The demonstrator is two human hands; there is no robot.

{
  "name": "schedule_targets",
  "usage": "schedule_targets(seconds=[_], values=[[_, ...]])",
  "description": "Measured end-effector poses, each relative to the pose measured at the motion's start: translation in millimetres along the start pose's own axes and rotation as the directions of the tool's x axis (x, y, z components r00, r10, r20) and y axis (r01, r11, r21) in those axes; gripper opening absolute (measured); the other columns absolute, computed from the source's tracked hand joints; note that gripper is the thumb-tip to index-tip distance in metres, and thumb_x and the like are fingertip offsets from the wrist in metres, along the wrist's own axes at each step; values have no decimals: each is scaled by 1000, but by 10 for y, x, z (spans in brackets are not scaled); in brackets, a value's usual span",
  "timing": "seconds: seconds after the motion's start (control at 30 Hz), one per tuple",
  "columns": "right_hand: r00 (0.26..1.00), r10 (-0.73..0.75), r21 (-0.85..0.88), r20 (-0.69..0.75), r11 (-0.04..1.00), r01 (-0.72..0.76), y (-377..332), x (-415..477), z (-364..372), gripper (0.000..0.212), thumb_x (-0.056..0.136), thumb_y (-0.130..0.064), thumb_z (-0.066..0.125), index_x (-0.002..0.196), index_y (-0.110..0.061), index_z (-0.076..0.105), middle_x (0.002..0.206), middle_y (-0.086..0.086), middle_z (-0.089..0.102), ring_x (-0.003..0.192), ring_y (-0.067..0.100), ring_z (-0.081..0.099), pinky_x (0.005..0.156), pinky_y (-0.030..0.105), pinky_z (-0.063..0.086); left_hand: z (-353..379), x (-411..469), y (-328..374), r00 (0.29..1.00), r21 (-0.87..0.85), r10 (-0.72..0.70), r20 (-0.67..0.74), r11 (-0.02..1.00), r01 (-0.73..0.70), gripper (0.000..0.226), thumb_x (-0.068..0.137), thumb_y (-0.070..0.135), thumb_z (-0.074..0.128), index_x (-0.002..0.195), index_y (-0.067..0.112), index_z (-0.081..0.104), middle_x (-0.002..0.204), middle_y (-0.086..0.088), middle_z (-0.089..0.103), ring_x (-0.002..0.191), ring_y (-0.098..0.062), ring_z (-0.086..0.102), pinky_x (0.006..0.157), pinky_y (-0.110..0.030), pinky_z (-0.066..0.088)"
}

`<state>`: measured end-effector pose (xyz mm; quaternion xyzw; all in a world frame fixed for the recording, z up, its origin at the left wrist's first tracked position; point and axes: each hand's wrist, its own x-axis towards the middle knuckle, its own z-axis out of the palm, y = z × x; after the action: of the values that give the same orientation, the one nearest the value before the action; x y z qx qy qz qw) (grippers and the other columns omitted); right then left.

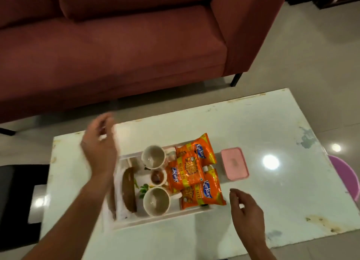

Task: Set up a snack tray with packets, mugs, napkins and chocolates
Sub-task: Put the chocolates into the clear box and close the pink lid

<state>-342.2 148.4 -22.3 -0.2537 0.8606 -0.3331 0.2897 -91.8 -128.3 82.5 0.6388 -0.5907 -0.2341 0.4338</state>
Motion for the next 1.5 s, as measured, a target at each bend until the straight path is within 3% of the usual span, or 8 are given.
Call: schedule_targets(seconds=[0.1, 0.17, 0.4, 0.6, 1.0, 1.13, 1.23, 1.5], values=[[966, 223, 125, 133, 963, -239, -66, -15, 209, 24, 100, -40, 56, 105, -27, 75, 106, -5, 77, 89, 4, 66, 77, 28, 47, -917, -24, -1135, 872, 226, -486, 58, 857, 463, 27, 100, 32, 56, 116, 15, 69, 113, -15, 71, 101, -39, 67, 92, -55, 54], [926, 298, 230, 232, 908, -350, -157, 61, 339, 37, 99, -52, 52, 99, -27, 79, 94, -7, 80, 90, 13, 73, 78, 33, 52, -1172, -156, -1608, 718, 271, -668, 195, 741, 615, 25, 100, 20, 58, 117, 5, 69, 108, -19, 70, 88, -36, 63, 78, -43, 52], [898, 344, 347, 275, 835, -427, -263, 185, 610, 61, 88, -73, 48, 106, -23, 78, 98, 5, 80, 91, 24, 77, 88, 46, 58, -1175, -507, -1950, 445, 145, -779, 441, 551, 822, 23, 98, 29, 63, 97, 7, 71, 92, -14, 72, 83, -33, 67, 75, -39, 53], [903, 363, 375, 230, 823, -427, -288, 100, 680, 63, 88, -79, 40, 107, -31, 77, 101, 3, 80, 91, 20, 78, 86, 45, 58, -1098, -592, -2278, 514, 67, -728, 454, 603, 795, 13, 95, 18, 68, 91, 8, 75, 68, -4, 73, 61, -19, 70, 56, -33, 59], [858, 445, 286, 257, 813, -508, -449, 28, 655, 83, 86, -83, 26, 104, -18, 76, 98, 8, 79, 94, 26, 76, 95, 48, 55, -1125, -559, -2441, 536, 66, -710, 457, 628, 776, 13, 95, 18, 69, 93, 7, 75, 86, -15, 72, 70, -30, 69, 60, -33, 59], [926, 338, -95, -166, 930, -356, -539, 11, 439, 89, 90, -81, 12, 80, -15, 70, 78, 7, 68, 73, 23, 66, 75, 40, 50, -1116, -586, -2436, 535, 53, -718, 445, 617, 785, 14, 95, 21, 68, 93, 8, 75, 89, -15, 72, 70, -30, 69, 62, -34, 58], [892, 9, -301, -452, 940, -162, -554, 160, 171, 62, 83, -67, 44, 106, -13, 65, 103, 12, 64, 92, 33, 63, 71, 36, 45, -1104, -583, -2453, 530, 42, -726, 438, 606, 795, 13, 95, 20, 69, 95, 8, 74, 91, -16, 73, 72, -31, 69, 64, -35, 58], [997, -27, -581, -77, 814, -23, -587, 740, 214, 69, 81, -54, 73, 134, -12, 58, 135, 15, 57, 118, 34, 59, 91, 42, 55, -1086, -592, -2424, 544, 52, -726, 421, 618, 785, 13, 95, 17, 68, 95, 6, 74, 89, -17, 70, 71, -32, 64, 70, -37, 57]])
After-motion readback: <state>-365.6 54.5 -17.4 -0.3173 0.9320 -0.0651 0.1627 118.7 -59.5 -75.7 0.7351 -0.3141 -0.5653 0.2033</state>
